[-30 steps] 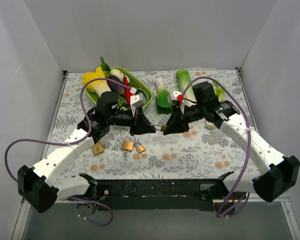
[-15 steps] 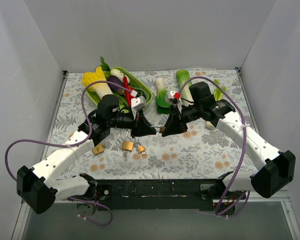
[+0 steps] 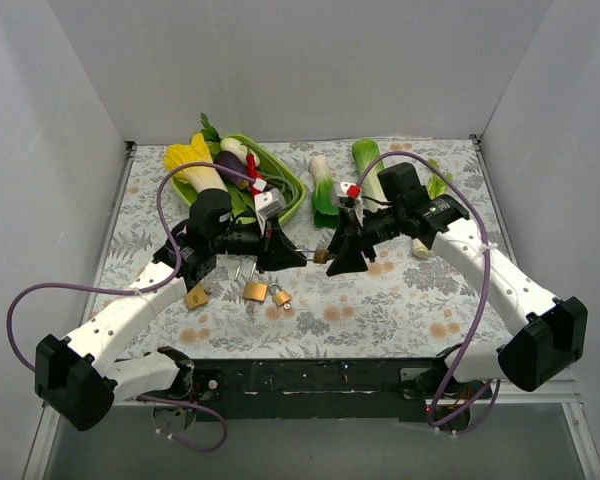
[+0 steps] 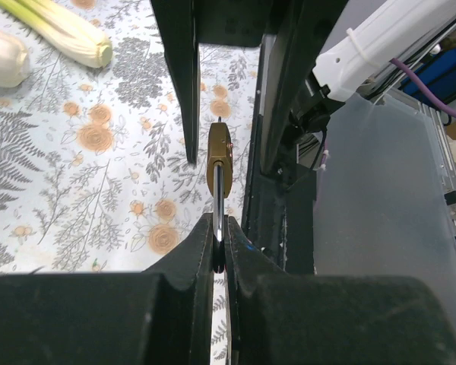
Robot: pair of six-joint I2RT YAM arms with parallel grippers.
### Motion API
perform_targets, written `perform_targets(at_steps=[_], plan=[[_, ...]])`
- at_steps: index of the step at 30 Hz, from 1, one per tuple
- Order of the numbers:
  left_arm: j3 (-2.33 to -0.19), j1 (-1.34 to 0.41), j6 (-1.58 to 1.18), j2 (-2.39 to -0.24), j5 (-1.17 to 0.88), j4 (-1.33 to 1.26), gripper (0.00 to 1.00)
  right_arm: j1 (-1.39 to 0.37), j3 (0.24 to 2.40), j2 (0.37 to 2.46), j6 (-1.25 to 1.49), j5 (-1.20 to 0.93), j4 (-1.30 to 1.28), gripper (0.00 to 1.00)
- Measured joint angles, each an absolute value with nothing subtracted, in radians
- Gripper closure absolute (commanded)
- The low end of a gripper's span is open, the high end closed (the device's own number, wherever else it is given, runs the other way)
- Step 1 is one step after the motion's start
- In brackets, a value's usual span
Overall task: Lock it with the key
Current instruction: Lock the lock.
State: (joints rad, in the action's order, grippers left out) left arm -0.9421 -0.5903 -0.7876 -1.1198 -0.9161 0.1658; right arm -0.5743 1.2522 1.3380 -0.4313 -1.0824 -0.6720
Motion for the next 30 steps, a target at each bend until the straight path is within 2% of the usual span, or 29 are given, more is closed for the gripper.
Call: perform_targets(at_steps=[4,9,20,22,26,30], plan=[[-0.942,-0.551,-0.748,-1.120,-0.931,0.204,1.00,-0.493,1.279,1.338,-0.525,-1.066,-0.773,0.39],[-0.942,-0.546,-0.720,-1.126,-0.957,0.237,1.00,-0.447,1.321,1.355,-0.611,-1.047,-0.889,0.43],[-0.942,-0.546,-0.714,-1.193,-0.983,0.256,1.00,-0.480,1.343,1.410,-0.596,-1.050,-0.899,0.47],[-0.943,-0.546,-0.715,-1.194,-0.984,0.254,1.00,-0.496,1.343,1.414,-0.589,-1.050,-0.899,0.48],[-0.943,-0.549,-0.719,-1.194,-0.984,0.253,1.00,-0.524,1.343,1.414,-0.576,-1.050,-0.889,0.60],[-0.943,-0.558,-0.722,-1.194,-0.984,0.252,1.00,-0.529,1.343,1.418,-0.567,-1.050,-0.887,0.63]])
